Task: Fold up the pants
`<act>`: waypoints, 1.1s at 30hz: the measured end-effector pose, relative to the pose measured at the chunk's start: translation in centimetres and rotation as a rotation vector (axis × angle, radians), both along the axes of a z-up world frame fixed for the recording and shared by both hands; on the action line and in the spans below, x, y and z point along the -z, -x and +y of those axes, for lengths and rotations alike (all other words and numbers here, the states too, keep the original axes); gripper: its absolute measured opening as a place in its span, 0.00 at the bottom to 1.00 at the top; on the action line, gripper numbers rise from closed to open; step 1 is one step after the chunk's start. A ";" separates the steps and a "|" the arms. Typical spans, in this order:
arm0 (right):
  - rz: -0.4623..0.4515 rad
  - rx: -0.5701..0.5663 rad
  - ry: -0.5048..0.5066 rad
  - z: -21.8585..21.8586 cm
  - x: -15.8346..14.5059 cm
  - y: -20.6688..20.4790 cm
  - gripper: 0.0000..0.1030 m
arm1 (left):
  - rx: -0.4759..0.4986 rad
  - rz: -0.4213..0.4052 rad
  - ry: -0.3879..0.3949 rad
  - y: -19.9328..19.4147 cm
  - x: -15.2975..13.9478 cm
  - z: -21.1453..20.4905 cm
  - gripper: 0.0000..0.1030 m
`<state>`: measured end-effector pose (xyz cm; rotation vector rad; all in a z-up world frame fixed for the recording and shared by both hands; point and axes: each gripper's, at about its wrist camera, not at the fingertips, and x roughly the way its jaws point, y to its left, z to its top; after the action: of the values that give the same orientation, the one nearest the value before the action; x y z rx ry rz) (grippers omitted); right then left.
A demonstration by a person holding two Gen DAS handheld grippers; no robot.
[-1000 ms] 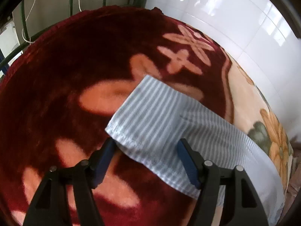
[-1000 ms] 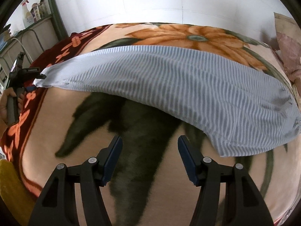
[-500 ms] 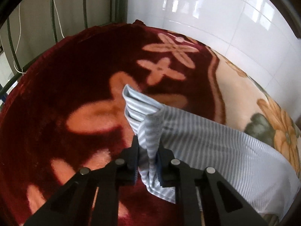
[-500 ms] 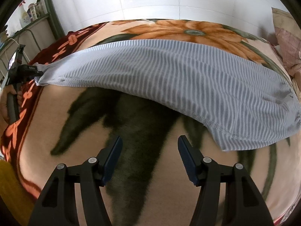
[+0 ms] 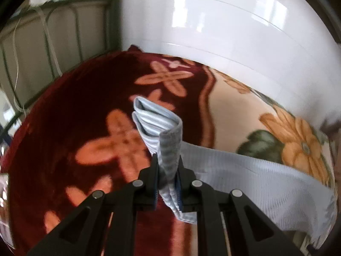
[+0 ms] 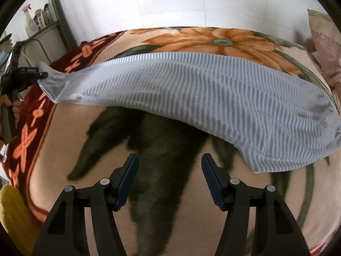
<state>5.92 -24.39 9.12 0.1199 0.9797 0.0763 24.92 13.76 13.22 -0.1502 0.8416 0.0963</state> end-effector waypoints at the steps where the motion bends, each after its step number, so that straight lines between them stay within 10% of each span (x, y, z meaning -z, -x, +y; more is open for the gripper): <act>1: -0.002 0.001 -0.007 -0.1 -0.2 0.0 0.61 | 0.019 0.000 -0.008 -0.1 -0.4 -0.9 0.13; 17: -0.054 0.061 -0.054 -2.6 -2.5 -1.5 0.61 | 0.205 -0.029 0.001 1.8 -4.0 -12.6 0.13; 33: 0.018 0.090 -0.087 -5.1 -1.4 -5.0 0.61 | 0.357 0.084 0.079 1.7 1.0 -22.8 0.12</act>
<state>10.93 -29.46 10.55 0.2445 0.9879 0.0349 23.26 -9.06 12.17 -0.0683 0.9445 -0.2679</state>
